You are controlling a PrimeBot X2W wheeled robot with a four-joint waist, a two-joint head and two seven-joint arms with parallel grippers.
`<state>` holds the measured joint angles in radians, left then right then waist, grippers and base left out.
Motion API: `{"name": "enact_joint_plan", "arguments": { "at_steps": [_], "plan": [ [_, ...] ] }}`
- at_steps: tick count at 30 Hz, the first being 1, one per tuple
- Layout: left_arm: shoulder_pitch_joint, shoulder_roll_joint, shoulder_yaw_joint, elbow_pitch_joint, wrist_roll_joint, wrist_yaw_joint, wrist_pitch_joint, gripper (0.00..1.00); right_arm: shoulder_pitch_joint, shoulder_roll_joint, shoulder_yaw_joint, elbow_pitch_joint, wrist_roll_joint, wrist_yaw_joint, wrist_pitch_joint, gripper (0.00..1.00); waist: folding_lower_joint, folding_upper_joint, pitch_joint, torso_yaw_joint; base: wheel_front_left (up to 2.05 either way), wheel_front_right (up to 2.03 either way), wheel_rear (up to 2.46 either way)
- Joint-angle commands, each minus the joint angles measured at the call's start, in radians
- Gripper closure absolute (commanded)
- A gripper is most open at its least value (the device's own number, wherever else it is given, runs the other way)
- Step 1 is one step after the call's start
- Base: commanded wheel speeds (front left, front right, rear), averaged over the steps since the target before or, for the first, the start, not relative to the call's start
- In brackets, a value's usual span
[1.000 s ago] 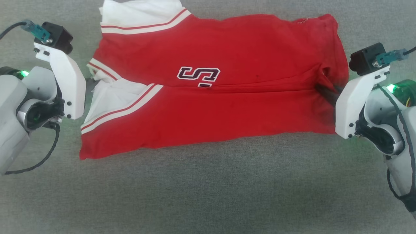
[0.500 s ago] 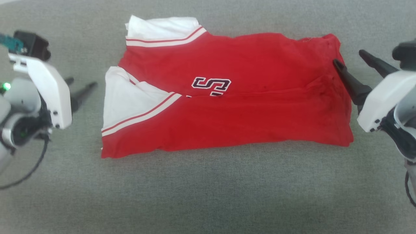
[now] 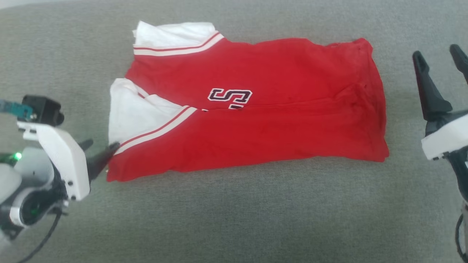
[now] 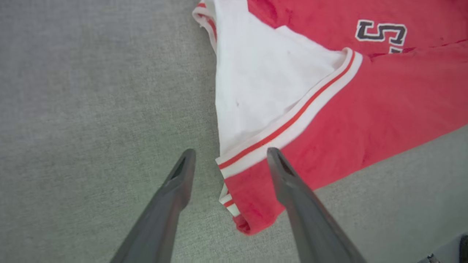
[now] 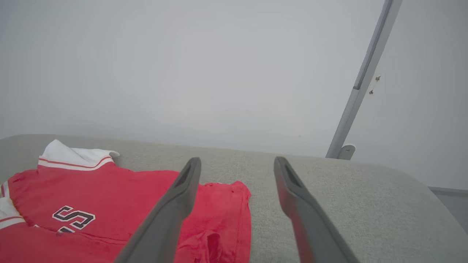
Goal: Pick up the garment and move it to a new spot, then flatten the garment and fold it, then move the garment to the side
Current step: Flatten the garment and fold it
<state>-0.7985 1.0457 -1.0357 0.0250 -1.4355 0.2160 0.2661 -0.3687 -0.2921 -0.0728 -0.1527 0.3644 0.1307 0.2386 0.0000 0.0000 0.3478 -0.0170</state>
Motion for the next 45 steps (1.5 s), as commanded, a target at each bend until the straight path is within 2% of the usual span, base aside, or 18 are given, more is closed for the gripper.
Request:
{"name": "enact_joint_plan", "arguments": {
  "at_steps": [1,8,16,18,31,39,45],
  "plan": [
    [0.017,0.002,-0.001,-0.011,-0.009,0.007,-0.003,0.00,0.012,0.010,-0.009,-0.011,-0.010,0.000,-0.009,0.00,0.0000,0.0000,0.009,-0.009,0.00,0.00,0.00],
    [0.065,0.026,-0.014,-0.034,-0.025,0.055,0.003,0.00,0.070,0.073,-0.044,-0.062,-0.029,0.000,-0.006,0.00,0.0000,0.0000,0.032,-0.038,0.00,0.00,0.00],
    [0.080,-0.031,-0.044,0.049,-0.049,0.056,0.047,0.00,0.120,0.115,-0.033,-0.048,-0.020,0.000,0.045,0.00,0.0000,0.0000,0.047,-0.061,0.00,0.00,0.00],
    [0.077,-0.046,-0.059,0.061,-0.041,0.046,0.061,1.00,0.130,0.114,-0.023,-0.040,-0.010,0.000,0.082,0.00,0.0000,0.0000,0.046,-0.063,0.00,0.00,0.00],
    [0.039,-0.112,-0.074,0.090,-0.004,0.007,0.070,1.00,0.110,0.083,-0.027,0.056,0.078,0.000,0.433,0.00,0.0000,0.0000,0.042,-0.021,0.00,0.00,0.00],
    [0.034,-0.147,-0.085,0.097,0.008,-0.011,0.065,1.00,0.054,0.082,-0.047,0.133,0.069,0.000,0.568,0.00,0.0000,0.0000,0.056,0.023,0.00,0.00,0.00],
    [0.026,-0.176,-0.084,0.121,0.016,-0.029,0.054,1.00,0.016,0.082,-0.023,0.242,0.064,0.000,0.682,0.00,0.0000,0.0000,0.071,0.050,0.00,0.00,0.00]
  ]
}}
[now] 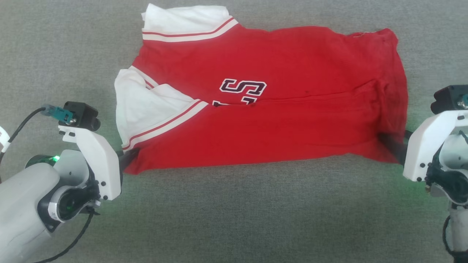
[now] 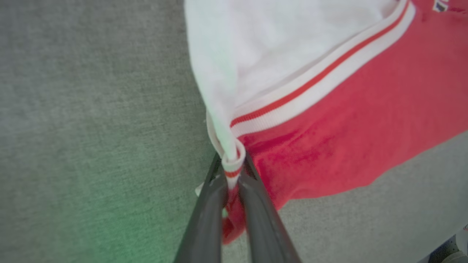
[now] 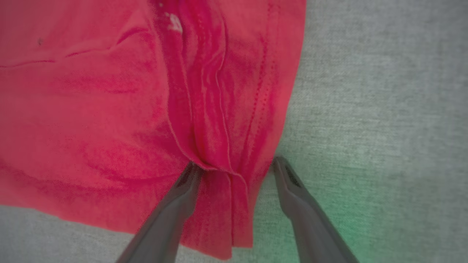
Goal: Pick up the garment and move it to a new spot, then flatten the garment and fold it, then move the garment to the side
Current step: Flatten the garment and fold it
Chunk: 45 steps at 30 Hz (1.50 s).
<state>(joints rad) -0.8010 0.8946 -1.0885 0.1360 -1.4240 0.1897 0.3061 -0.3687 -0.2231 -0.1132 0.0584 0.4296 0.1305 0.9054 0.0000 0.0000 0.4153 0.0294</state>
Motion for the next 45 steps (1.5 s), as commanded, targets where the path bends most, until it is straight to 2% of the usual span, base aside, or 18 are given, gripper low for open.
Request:
{"name": "enact_joint_plan", "arguments": {
  "at_steps": [1,2,3,10,15,21,24,29,35,41,42,43,44,45],
  "plan": [
    [0.027,-0.031,-0.032,0.015,0.005,-0.006,0.013,1.00,0.015,0.007,0.025,0.044,-0.006,0.000,0.029,0.40,0.0000,0.0000,0.006,0.009,0.00,0.00,0.00],
    [0.026,-0.034,-0.032,0.021,0.006,-0.009,0.012,1.00,0.011,0.004,0.036,0.059,-0.002,0.000,0.045,0.83,0.0000,0.0000,0.006,0.011,0.00,0.00,0.00],
    [0.024,-0.036,-0.033,0.027,0.008,-0.013,0.011,1.00,0.010,-0.004,0.050,0.066,0.002,0.000,0.057,1.00,0.0000,0.0000,0.007,0.014,0.00,0.00,0.00],
    [0.025,-0.027,-0.025,0.051,-0.005,-0.023,0.015,1.00,-0.013,-0.049,0.056,0.043,0.029,0.000,0.087,1.00,0.0000,0.0000,-0.004,0.023,0.00,0.00,0.00],
    [0.030,0.009,-0.012,0.009,-0.020,-0.005,0.025,1.00,-0.005,-0.076,0.042,-0.024,0.043,0.000,0.125,1.00,0.0000,0.0000,-0.020,0.027,0.00,0.00,0.00],
    [0.048,0.078,-0.001,-0.090,-0.034,0.051,0.038,1.00,0.033,-0.101,0.015,-0.126,0.058,0.000,0.186,1.00,0.0000,0.0000,-0.036,0.030,0.00,0.00,0.00],
    [0.073,0.122,0.003,-0.174,-0.045,0.102,0.032,1.00,0.079,-0.115,-0.014,-0.200,0.070,0.000,0.233,1.00,0.0000,0.0000,-0.042,0.031,0.00,0.00,0.00],
    [0.119,0.161,-0.001,-0.257,-0.059,0.157,0.020,1.00,0.153,-0.105,-0.054,-0.272,0.073,0.000,0.275,1.00,0.0000,0.0000,-0.042,0.029,0.00,0.00,0.00],
    [0.167,0.150,-0.017,-0.265,-0.086,0.169,0.013,1.00,0.228,-0.055,-0.080,-0.283,0.072,0.000,0.276,1.00,0.0000,0.0000,-0.036,0.020,0.00,0.00,0.00],
    [0.177,0.114,-0.033,-0.211,-0.095,0.147,0.027,1.00,0.230,-0.020,-0.063,-0.226,0.064,0.000,0.235,1.00,0.0000,0.0000,-0.032,0.009,0.00,0.00,0.00],
    [0.171,0.111,-0.034,-0.201,-0.088,0.142,0.028,0.77,0.224,-0.018,-0.059,-0.213,0.062,0.000,0.223,1.00,0.0000,0.0000,-0.033,0.007,0.00,0.00,0.00],
    [0.163,0.109,-0.030,-0.190,-0.083,0.138,0.024,0.25,0.221,-0.018,-0.055,-0.200,0.056,0.000,0.212,1.00,0.0000,0.0000,-0.035,0.006,0.00,0.00,0.00],
    [0.155,0.110,-0.025,-0.182,-0.082,0.135,0.020,0.00,0.214,-0.019,-0.053,-0.189,0.055,0.000,0.198,0.77,0.0000,0.0000,-0.036,0.004,0.00,0.00,0.00],
    [0.149,0.114,-0.020,-0.176,-0.083,0.133,0.021,0.00,0.208,-0.019,-0.051,-0.179,0.054,0.000,0.185,0.24,0.0000,0.0000,-0.040,0.003,0.00,0.00,0.00]
  ]
}}
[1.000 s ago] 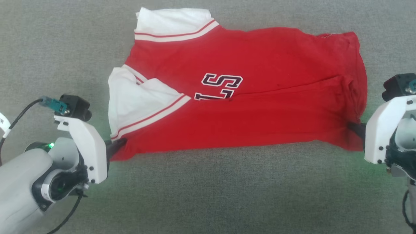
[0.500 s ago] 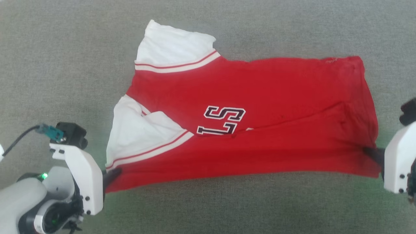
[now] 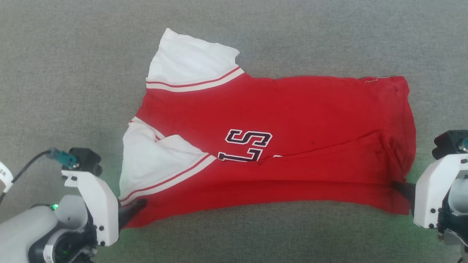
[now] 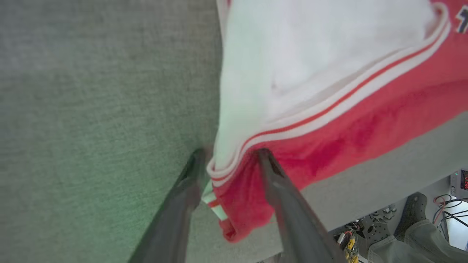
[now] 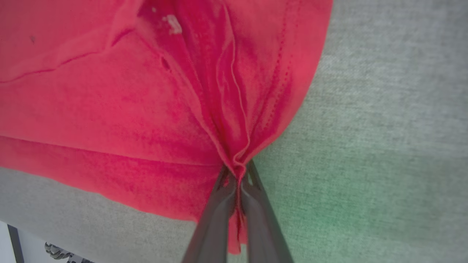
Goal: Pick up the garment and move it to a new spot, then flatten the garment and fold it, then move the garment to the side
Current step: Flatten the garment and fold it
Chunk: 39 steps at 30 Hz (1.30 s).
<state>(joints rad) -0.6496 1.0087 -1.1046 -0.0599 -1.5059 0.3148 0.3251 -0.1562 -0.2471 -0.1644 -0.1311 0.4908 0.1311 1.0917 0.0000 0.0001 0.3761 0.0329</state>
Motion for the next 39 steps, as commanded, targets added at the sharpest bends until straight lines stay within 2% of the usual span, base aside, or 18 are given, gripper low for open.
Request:
{"name": "enact_joint_plan", "arguments": {
  "at_steps": [1,9,15,20,29,34,39],
  "plan": [
    [-0.007,0.007,0.003,0.022,-0.002,0.009,0.002,0.00,-0.008,0.002,0.004,0.019,-0.010,-0.001,-0.010,0.00,0.0000,-0.0001,-0.005,-0.002,0.00,0.00,0.00],
    [-0.084,0.108,0.050,-0.066,0.025,0.039,0.036,0.00,-0.041,-0.015,0.024,-0.005,0.013,0.000,-0.087,0.00,0.0000,-0.0001,-0.036,-0.035,0.00,0.00,0.00],
    [-0.198,0.158,0.091,-0.100,0.072,0.048,0.094,0.00,-0.084,-0.006,0.064,-0.064,0.027,0.000,-0.235,0.00,0.0000,-0.0001,-0.039,-0.098,0.00,0.00,0.00],
    [-0.308,0.140,0.112,-0.040,0.127,0.008,0.152,0.00,-0.136,-0.004,0.127,-0.095,-0.003,0.000,-0.407,0.00,0.0000,-0.0001,-0.024,-0.180,0.00,0.00,0.00],
    [-0.467,0.090,0.121,0.208,0.209,-0.111,0.213,0.00,-0.216,0.055,0.236,-0.077,-0.054,0.000,-0.740,0.00,0.0000,-0.0001,0.032,-0.352,0.00,0.00,0.00],
    [-0.517,0.073,0.109,0.359,0.236,-0.166,0.256,0.00,-0.205,0.082,0.284,-0.044,-0.056,0.000,-0.817,0.00,0.0000,-0.0001,0.069,-0.419,0.00,0.00,0.00],
    [-0.546,0.066,0.096,0.474,0.247,-0.188,0.297,0.00,-0.201,0.083,0.298,-0.031,-0.058,0.000,-0.833,0.00,0.0000,-0.0001,0.094,-0.453,0.00,0.00,0.00]
  ]
}}
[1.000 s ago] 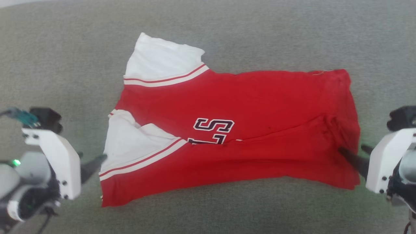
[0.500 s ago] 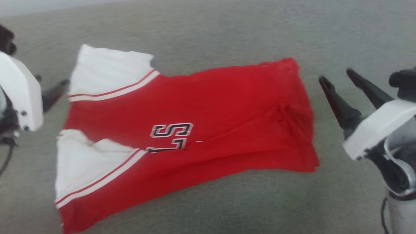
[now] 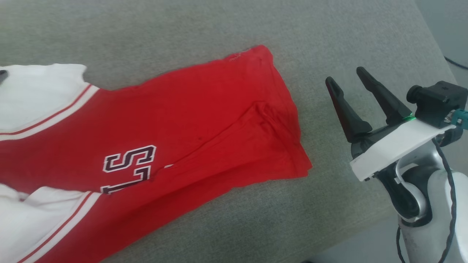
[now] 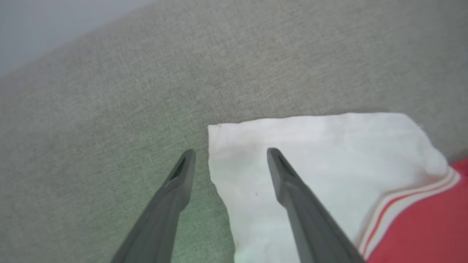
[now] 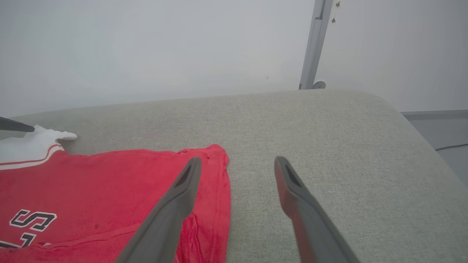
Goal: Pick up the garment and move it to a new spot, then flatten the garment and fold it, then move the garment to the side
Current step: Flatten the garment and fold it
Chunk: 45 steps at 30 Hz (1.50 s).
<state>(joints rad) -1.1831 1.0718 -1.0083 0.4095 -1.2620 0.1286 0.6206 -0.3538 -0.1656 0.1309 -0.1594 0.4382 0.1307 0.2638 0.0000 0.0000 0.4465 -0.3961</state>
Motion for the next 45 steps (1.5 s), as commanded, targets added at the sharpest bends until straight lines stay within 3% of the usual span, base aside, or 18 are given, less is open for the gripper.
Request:
{"name": "enact_joint_plan", "arguments": {
  "at_steps": [1,7,11,12,13,23,30,38,39,40,41,45],
  "plan": [
    [-0.017,0.000,-0.004,0.029,0.006,-0.003,0.011,0.00,-0.004,0.004,0.004,-0.001,-0.001,0.000,-0.009,0.00,0.0000,0.0000,0.029,-0.029,0.00,0.00,0.00],
    [-0.031,-0.035,-0.033,0.183,0.031,-0.013,0.055,0.00,-0.018,0.002,0.015,0.006,0.019,0.000,0.003,0.00,0.0000,0.0000,0.056,-0.041,0.00,0.00,0.00],
    [-0.012,-0.081,-0.041,0.261,-0.012,-0.022,0.105,0.00,-0.033,-0.004,0.017,0.014,0.038,0.000,0.029,0.00,0.0000,0.0000,0.069,-0.033,0.00,0.00,0.00],
    [-0.004,-0.090,-0.048,0.272,-0.014,-0.030,0.121,0.54,-0.044,-0.005,0.016,0.019,0.042,0.000,0.039,0.00,0.0000,0.0000,0.072,-0.030,0.00,0.00,0.00],
    [0.000,-0.102,-0.053,0.282,-0.022,-0.034,0.137,1.00,-0.053,-0.005,0.018,0.024,0.051,0.000,0.052,0.00,0.0000,0.0000,0.074,-0.025,0.00,0.00,0.00],
    [-0.069,-0.215,-0.070,0.318,0.005,-0.074,0.153,1.00,-0.256,-0.052,0.045,0.175,0.105,0.000,0.215,0.00,0.0000,0.0000,0.107,0.063,0.00,0.00,0.00],
    [-0.113,-0.284,-0.071,0.351,0.021,-0.102,0.133,1.00,-0.398,-0.074,0.074,0.355,0.133,0.000,0.345,0.00,0.0000,0.0000,0.134,0.140,0.00,0.00,0.00],
    [-0.135,-0.351,-0.074,0.409,0.034,-0.146,0.087,1.00,-0.487,-0.055,0.105,0.601,0.156,0.000,0.542,0.00,0.0000,0.0000,0.150,0.201,0.00,0.00,0.00],
    [-0.135,-0.357,-0.075,0.415,0.036,-0.151,0.083,1.00,-0.493,-0.057,0.113,0.620,0.149,0.000,0.562,0.10,0.0000,0.0000,0.149,0.206,0.00,0.00,0.00],
    [-0.136,-0.363,-0.075,0.421,0.035,-0.156,0.079,1.00,-0.497,-0.059,0.123,0.630,0.148,0.000,0.577,0.93,0.0000,0.0000,0.148,0.212,0.00,0.00,0.00],
    [-0.139,-0.370,-0.073,0.427,0.036,-0.160,0.072,1.00,-0.503,-0.061,0.127,0.635,0.150,0.000,0.587,1.00,0.0000,0.0000,0.146,0.218,0.00,0.00,0.00],
    [-0.150,-0.380,-0.071,0.444,0.039,-0.174,0.056,1.00,-0.521,-0.078,0.132,0.629,0.144,0.000,0.594,1.00,0.0000,0.0000,0.136,0.232,0.00,0.00,0.00]
  ]
}}
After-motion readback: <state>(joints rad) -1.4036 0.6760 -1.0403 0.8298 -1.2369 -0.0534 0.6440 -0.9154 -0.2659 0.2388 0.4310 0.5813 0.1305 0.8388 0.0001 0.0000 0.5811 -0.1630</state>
